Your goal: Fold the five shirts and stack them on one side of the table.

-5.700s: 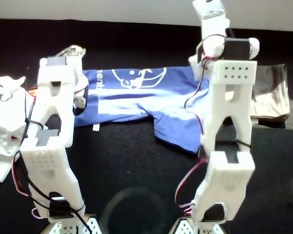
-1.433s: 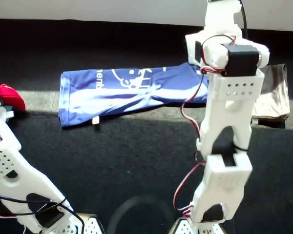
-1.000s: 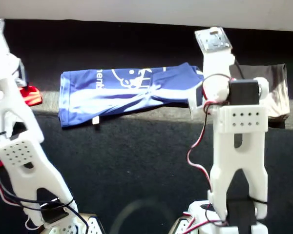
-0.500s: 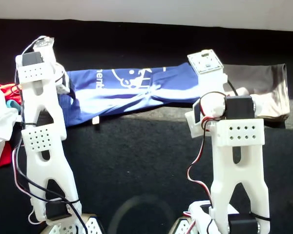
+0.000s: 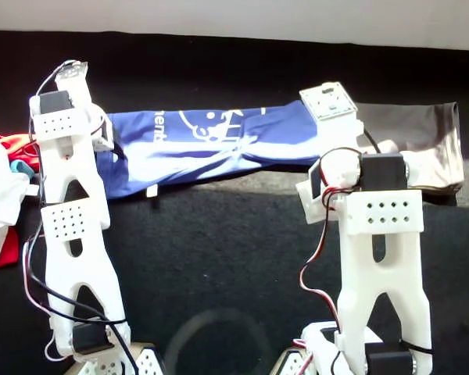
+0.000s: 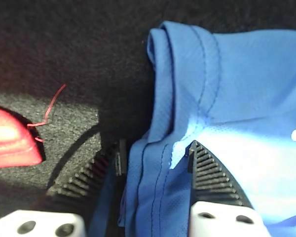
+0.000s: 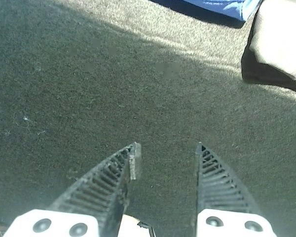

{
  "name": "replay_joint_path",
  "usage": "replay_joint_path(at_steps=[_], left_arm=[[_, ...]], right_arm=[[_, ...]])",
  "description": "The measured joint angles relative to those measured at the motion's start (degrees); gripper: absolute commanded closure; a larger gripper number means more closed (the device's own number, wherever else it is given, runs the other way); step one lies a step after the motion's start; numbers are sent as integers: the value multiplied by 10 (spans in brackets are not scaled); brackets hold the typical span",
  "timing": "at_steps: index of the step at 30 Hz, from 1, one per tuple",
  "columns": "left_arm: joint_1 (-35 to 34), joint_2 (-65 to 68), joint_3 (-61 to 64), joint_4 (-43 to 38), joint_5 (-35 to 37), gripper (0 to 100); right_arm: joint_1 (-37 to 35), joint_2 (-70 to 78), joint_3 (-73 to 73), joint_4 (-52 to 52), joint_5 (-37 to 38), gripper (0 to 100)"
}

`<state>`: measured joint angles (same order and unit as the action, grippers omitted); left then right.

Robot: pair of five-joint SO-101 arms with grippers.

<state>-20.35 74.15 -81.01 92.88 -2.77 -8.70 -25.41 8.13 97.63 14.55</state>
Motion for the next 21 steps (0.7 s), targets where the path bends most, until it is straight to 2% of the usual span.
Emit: replay_joint_path(at_steps=[3, 7, 8, 15, 21], left_arm=[[0, 0, 0, 12, 0, 810], [4, 2, -4, 48, 2, 985], [10, 2, -4, 55, 2, 995], [14, 3, -6, 67, 2, 991], [-47, -2, -9, 71, 2, 991]], right_arm=[[0, 0, 0, 5, 0, 818], [0, 0, 0, 5, 0, 818], [0, 0, 0, 5, 0, 818], [0, -4, 18, 9, 0, 819], [0, -58, 141, -40, 0, 819]])
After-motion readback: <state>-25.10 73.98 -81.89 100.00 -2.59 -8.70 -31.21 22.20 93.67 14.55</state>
